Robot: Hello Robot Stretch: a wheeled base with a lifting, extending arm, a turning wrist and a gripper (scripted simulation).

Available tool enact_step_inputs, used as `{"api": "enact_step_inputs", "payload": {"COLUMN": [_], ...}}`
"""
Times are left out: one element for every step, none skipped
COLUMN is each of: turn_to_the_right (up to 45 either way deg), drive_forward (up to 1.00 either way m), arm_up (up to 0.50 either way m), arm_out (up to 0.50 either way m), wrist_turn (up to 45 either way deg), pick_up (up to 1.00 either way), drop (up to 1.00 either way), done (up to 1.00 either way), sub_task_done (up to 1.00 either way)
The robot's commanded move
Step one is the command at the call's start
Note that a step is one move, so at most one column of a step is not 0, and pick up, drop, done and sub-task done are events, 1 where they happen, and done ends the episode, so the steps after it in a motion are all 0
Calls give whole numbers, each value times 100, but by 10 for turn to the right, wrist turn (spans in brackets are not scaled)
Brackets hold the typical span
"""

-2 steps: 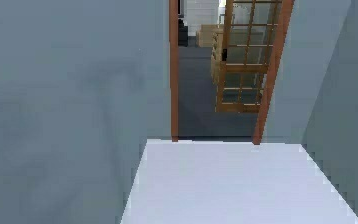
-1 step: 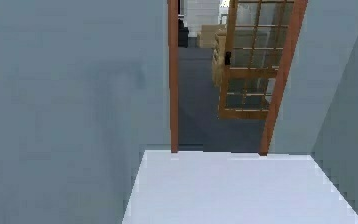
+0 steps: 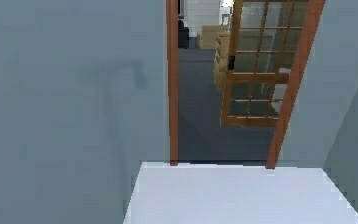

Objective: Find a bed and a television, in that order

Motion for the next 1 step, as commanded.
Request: {"api": "enact_step_inputs", "payload": {"turn_to_the_right": [450], "drive_forward": [0], "arm_up": [0], "arm_out": [0], "wrist_turn": [0], "pick_up": [0], "drop": [0], "done": [0], "sub_task_done": [0]}}
